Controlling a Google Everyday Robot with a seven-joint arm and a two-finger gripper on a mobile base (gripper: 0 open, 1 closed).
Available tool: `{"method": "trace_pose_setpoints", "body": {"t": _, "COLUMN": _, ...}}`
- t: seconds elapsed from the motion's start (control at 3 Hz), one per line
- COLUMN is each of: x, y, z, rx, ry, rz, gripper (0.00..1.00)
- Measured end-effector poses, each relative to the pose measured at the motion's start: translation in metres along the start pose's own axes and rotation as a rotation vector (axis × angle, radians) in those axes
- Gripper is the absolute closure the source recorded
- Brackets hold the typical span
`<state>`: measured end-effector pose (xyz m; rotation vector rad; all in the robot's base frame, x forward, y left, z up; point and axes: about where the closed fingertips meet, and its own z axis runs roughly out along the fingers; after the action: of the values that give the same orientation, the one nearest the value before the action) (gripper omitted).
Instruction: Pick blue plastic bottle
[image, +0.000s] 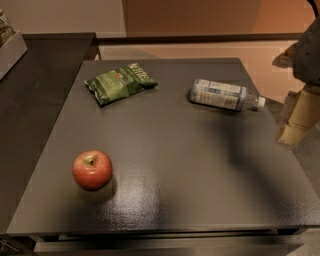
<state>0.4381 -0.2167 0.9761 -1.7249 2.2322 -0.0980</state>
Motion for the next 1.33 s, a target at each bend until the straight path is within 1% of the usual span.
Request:
{"method": "trace_pose_setpoints", "body": {"t": 0.67, "x": -0.003, "y": -0.004, "z": 0.001, "rx": -0.004, "ry": -0.010, "rz": 0.009, "gripper": 0.00}}
{"method": "trace_pose_setpoints", "body": {"t": 1.0, "x": -0.008, "y": -0.022, "z": 0.011, "rx": 0.005, "ry": -0.030, "rz": 0.045, "gripper": 0.00}}
{"method": "trace_pose_setpoints", "body": {"t": 1.33, "x": -0.013, "y": -0.044, "z": 0.029, "rx": 0.001, "ry": -0.054, "rz": 0.078, "gripper": 0.00}}
